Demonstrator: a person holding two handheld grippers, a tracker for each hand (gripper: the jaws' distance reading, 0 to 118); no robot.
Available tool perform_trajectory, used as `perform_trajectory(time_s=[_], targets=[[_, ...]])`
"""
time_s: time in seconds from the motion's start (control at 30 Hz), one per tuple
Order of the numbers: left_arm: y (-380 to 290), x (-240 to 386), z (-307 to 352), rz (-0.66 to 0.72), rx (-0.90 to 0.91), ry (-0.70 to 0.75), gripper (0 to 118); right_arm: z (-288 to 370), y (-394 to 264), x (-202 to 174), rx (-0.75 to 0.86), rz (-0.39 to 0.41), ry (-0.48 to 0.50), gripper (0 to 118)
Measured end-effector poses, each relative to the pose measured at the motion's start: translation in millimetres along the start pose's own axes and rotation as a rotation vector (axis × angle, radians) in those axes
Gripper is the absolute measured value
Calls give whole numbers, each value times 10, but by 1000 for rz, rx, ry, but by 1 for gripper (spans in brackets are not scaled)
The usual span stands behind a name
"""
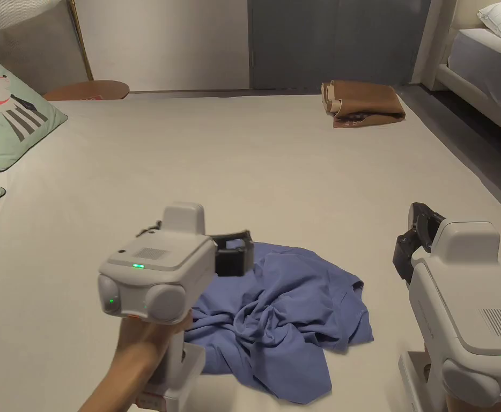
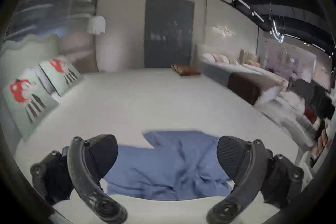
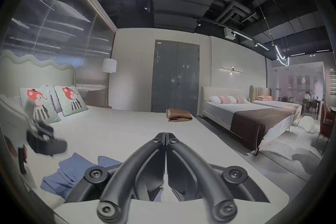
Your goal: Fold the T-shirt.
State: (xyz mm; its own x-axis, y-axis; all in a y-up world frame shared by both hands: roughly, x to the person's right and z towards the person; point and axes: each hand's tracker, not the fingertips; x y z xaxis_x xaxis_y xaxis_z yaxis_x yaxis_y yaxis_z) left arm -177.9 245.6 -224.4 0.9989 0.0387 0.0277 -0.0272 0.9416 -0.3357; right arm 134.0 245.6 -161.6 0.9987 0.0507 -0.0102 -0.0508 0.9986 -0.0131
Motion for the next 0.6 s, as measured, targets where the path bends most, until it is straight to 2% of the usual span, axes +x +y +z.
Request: perform_trajectory(time_s=[0.13, 0.3, 0.33, 0.47, 0.5, 0.6], targets=[[119, -341, 284, -21, 200, 128, 108, -40, 33, -82, 20, 7, 17, 1], [103, -653, 516, -26, 336, 245, 106, -48, 71, -162, 41, 3, 30, 1], [87, -701, 549, -17, 360, 257, 99, -51, 73, -170, 44, 3, 33, 1], [81, -761, 639, -27, 354, 268, 4, -52, 74, -190, 49, 4, 38, 1], [82, -789, 638, -23, 342, 260, 0, -58, 70, -190, 48, 3, 40, 1], [99, -823, 640, 22, 301, 198, 0, -55, 69, -186, 46, 1, 39, 1]])
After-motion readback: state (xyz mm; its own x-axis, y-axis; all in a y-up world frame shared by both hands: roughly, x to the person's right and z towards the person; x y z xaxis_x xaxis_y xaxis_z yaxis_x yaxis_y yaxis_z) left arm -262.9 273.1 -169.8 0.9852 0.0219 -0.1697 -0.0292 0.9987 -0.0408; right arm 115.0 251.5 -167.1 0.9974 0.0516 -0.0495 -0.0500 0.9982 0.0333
